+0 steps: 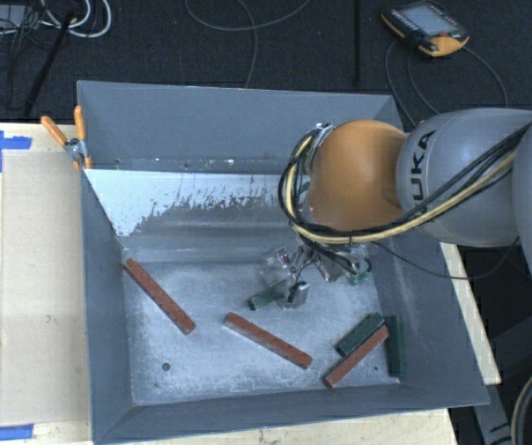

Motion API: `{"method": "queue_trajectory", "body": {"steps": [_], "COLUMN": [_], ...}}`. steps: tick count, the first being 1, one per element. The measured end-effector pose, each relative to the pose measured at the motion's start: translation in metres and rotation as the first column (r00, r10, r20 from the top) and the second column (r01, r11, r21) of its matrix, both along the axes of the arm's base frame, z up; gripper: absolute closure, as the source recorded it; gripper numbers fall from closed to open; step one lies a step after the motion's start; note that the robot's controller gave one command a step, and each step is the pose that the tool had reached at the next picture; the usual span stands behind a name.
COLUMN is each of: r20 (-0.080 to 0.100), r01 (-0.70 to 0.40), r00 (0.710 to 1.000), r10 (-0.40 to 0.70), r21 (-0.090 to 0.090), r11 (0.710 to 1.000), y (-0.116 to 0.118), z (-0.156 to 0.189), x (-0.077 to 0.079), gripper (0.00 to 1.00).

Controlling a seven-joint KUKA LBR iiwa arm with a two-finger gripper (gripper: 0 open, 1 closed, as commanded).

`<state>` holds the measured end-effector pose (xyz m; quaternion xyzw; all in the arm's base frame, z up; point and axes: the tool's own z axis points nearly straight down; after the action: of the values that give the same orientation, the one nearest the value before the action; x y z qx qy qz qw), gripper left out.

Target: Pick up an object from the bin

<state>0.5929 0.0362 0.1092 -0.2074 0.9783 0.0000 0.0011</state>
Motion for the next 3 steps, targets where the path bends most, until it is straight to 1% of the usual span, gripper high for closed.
{"method": "queue_trajectory", "body": {"steps": [1,2,3], "r20": [0.003,-0.006,-0.011], "r01": [0.001,0.002,0.001], "r00": [1.000,1.000,1.000], "r10": [-0.001,-0.002,-0.001], "r21": [0.000,0.000,0.000], "r11": [1.000,1.000,1.000], "y": [0.000,0.000,0.000], "z": [0.004,0.009,0.031], "x": [0.001,-0.001,-0.003], "gripper": [1.00,1.00,1.00]}}
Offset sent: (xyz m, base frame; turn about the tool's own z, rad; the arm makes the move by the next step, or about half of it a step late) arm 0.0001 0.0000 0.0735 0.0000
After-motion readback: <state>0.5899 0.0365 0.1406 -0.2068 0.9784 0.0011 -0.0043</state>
